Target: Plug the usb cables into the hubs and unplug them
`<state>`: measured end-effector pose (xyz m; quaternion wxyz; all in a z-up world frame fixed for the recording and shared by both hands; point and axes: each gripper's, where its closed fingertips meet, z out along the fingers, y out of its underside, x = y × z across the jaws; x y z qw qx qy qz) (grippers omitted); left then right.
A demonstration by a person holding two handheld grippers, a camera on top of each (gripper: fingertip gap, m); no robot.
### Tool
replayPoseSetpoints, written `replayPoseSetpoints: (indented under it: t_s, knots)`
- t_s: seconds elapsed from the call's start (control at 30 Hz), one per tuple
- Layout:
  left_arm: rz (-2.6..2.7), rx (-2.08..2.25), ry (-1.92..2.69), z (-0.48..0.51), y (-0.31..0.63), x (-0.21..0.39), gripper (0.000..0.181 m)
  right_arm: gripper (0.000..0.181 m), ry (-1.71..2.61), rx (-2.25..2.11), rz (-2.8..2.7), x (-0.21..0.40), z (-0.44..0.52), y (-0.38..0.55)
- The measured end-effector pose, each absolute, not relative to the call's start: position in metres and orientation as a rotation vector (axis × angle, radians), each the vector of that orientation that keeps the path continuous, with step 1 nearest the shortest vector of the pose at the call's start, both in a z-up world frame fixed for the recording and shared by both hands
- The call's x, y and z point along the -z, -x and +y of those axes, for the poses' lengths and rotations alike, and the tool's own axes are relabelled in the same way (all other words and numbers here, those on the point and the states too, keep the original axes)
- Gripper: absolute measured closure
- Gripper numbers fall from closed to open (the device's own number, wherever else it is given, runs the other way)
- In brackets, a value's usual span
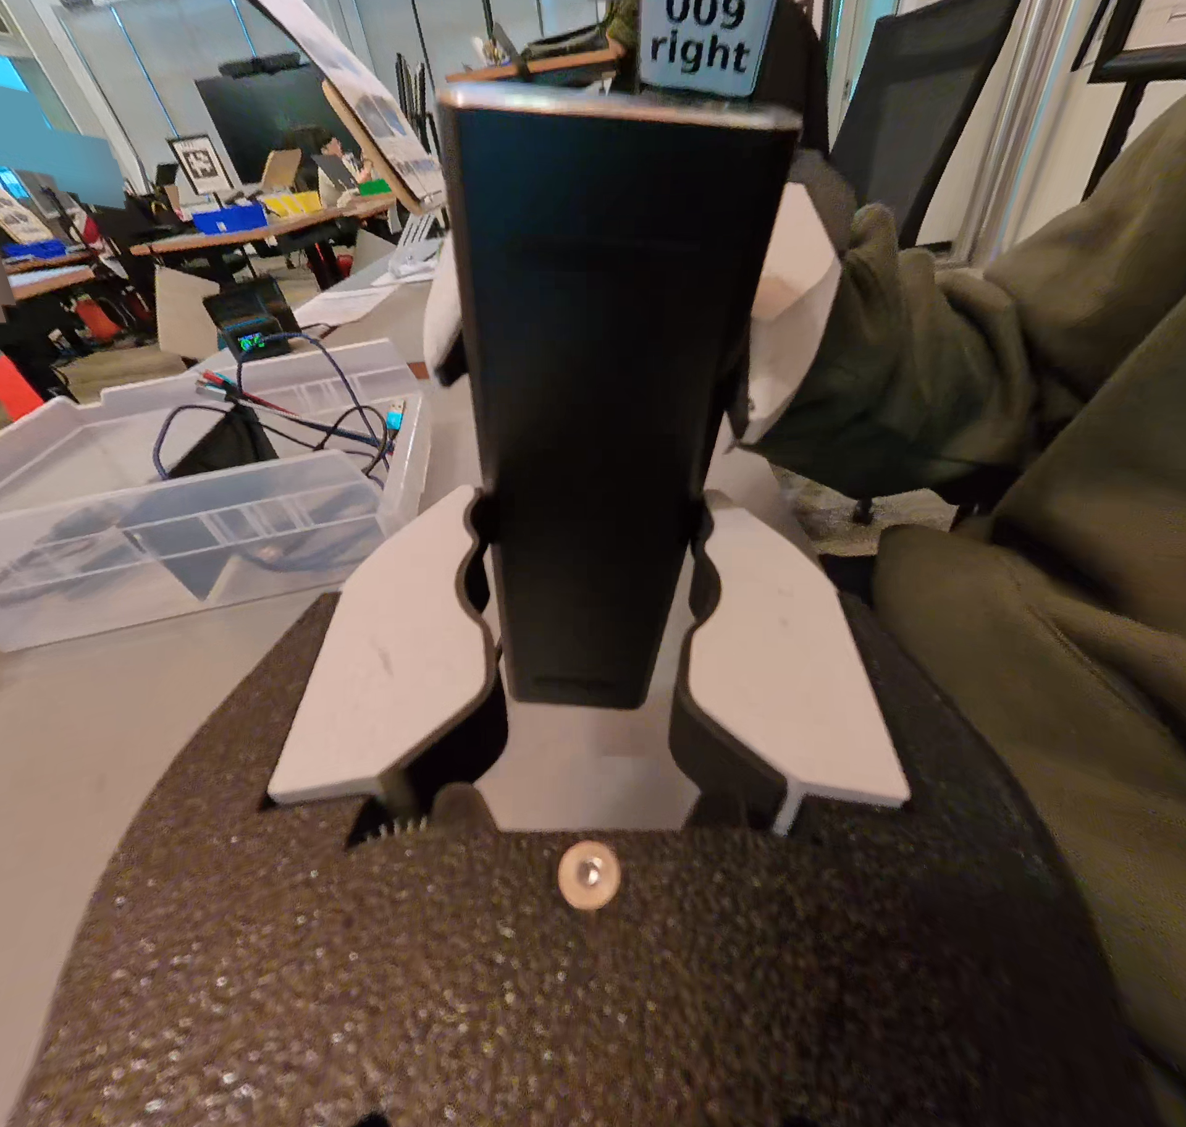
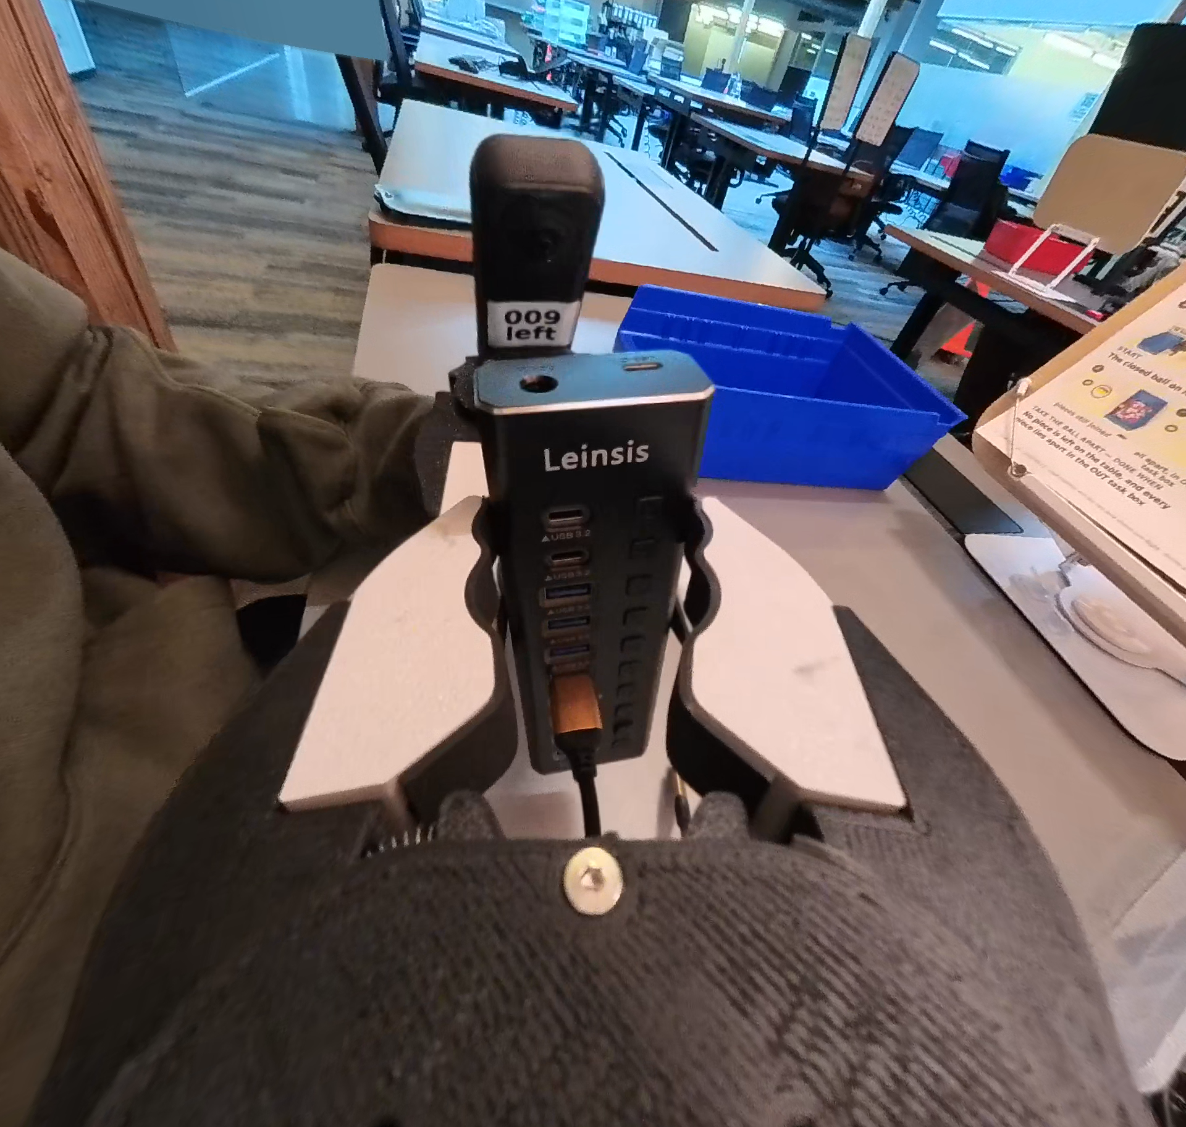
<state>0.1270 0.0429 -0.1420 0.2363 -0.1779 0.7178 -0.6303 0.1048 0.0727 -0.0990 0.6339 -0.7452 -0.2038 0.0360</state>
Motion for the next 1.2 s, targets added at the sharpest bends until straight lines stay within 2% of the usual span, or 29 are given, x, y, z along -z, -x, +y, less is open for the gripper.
replayPoseSetpoints:
  t_s: [1.03,1.13,1.2]
  knots:
    - [1.926,1.793,0.561,0.029,-0.141,0.156,0.121,0.125,1.669,-0.165,-0.388,0.090,0.070,-0.111]
    - [1.893,1.822,0.607,0.032,-0.145,0.156,0.121,0.131,1.733,-0.051,-0.412,0.097,0.063,-0.121]
    - [1.840,1.852,0.619,0.041,-0.146,0.152,0.121,0.124,1.821,-0.045,-0.401,0.107,0.057,-0.129]
